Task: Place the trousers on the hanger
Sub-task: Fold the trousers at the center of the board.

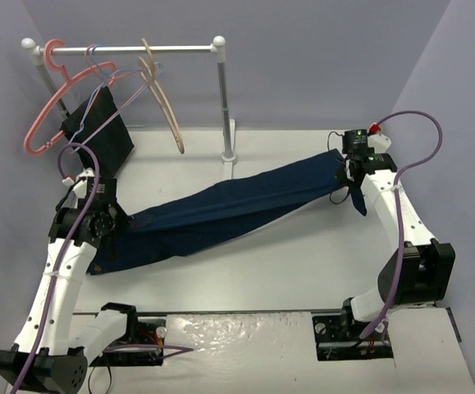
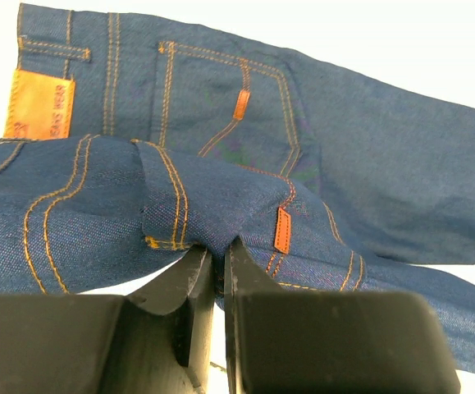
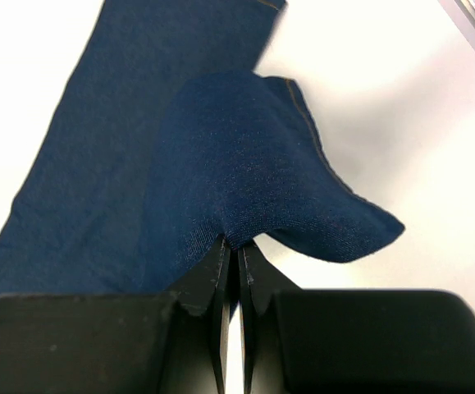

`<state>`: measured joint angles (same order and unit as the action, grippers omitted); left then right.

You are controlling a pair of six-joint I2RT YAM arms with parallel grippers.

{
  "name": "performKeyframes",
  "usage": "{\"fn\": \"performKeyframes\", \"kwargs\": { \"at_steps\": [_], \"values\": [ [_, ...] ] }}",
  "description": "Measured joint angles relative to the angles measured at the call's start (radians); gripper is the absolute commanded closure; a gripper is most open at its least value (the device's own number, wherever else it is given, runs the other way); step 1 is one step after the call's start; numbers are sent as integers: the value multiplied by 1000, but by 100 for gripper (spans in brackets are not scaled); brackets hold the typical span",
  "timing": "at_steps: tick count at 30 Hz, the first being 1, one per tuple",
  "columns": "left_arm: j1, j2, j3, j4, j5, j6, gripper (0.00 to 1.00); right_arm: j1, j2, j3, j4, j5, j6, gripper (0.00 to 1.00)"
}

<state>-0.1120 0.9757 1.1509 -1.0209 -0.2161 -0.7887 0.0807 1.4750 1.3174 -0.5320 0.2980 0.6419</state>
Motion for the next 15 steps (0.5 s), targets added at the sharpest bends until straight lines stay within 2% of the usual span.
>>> {"fn": "performKeyframes", "kwargs": {
  "at_steps": [7, 15],
  "values": [
    [0, 2, -84, 78, 6, -9, 100, 0, 91, 28, 43, 3, -20, 100],
    [0, 11, -103, 128, 21, -8, 100, 0, 184, 63, 58, 17, -51, 100]
  ]
}}
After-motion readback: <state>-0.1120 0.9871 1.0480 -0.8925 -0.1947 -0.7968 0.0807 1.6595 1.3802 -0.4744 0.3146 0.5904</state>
